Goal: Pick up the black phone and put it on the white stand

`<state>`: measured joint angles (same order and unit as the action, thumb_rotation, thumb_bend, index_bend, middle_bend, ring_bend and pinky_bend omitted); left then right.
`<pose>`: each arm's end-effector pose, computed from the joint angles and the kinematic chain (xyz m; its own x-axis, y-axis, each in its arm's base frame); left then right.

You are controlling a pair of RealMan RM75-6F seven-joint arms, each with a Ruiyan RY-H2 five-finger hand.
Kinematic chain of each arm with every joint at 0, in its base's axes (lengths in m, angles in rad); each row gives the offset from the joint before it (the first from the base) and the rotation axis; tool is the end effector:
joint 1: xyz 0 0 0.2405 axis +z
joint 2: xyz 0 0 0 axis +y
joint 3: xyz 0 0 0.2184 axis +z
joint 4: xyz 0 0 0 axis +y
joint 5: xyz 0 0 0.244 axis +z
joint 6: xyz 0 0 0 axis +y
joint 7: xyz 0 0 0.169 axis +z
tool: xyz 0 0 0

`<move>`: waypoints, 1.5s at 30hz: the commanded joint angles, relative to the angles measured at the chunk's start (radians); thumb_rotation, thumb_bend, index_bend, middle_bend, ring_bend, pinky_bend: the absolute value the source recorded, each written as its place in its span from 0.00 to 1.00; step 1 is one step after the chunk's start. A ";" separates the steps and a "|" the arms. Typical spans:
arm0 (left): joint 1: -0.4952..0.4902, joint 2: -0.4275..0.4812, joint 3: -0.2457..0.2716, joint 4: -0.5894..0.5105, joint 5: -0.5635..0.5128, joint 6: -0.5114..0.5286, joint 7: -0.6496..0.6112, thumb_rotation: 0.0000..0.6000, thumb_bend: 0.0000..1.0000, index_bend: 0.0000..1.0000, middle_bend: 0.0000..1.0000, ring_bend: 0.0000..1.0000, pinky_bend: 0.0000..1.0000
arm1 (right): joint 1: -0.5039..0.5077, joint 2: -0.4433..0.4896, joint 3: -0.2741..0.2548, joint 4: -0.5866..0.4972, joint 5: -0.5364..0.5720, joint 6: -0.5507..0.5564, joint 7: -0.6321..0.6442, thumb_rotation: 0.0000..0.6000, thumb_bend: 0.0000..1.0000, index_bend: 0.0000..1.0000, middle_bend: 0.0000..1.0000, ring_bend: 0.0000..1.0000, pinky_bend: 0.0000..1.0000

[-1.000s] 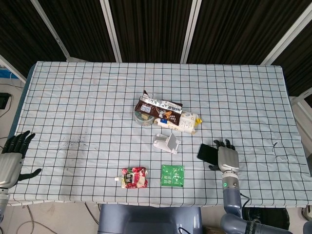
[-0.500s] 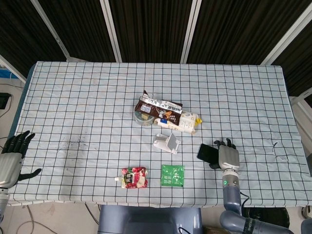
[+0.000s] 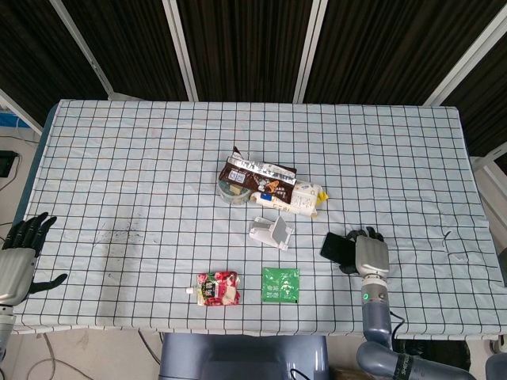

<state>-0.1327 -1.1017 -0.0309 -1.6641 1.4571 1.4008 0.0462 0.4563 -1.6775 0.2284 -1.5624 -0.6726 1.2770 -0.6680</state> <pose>-0.2843 0.2133 0.0973 0.4039 0.0901 0.9104 0.9146 -0.0171 -0.4040 -0.2127 -0.2874 -0.0565 0.3019 -0.3421 0.8898 -0.8774 0.2652 0.3997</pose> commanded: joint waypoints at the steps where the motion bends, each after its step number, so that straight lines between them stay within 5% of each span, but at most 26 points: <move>1: 0.000 0.000 0.000 0.000 0.000 0.000 0.000 1.00 0.00 0.00 0.00 0.00 0.00 | -0.002 -0.002 -0.005 0.003 -0.015 0.005 0.009 1.00 0.28 0.56 0.54 0.18 0.16; 15: 0.001 -0.002 0.000 0.001 0.000 0.003 0.004 1.00 0.00 0.00 0.00 0.00 0.00 | -0.013 0.007 -0.019 -0.011 -0.030 0.017 0.018 1.00 0.31 0.72 0.67 0.28 0.16; 24: 0.002 -0.003 -0.005 -0.003 -0.014 0.002 0.008 1.00 0.00 0.00 0.00 0.00 0.00 | -0.020 0.026 -0.019 -0.043 -0.025 0.016 0.025 1.00 0.47 0.83 0.74 0.36 0.16; 45: 0.007 -0.011 -0.013 -0.005 -0.022 0.016 0.016 1.00 0.00 0.00 0.00 0.00 0.00 | -0.055 0.118 -0.028 -0.152 -0.068 0.016 0.105 1.00 0.55 0.86 0.77 0.45 0.24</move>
<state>-0.1258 -1.1125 -0.0432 -1.6697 1.4348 1.4166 0.0621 0.4049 -1.5668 0.1964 -1.7047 -0.7335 1.2907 -0.5738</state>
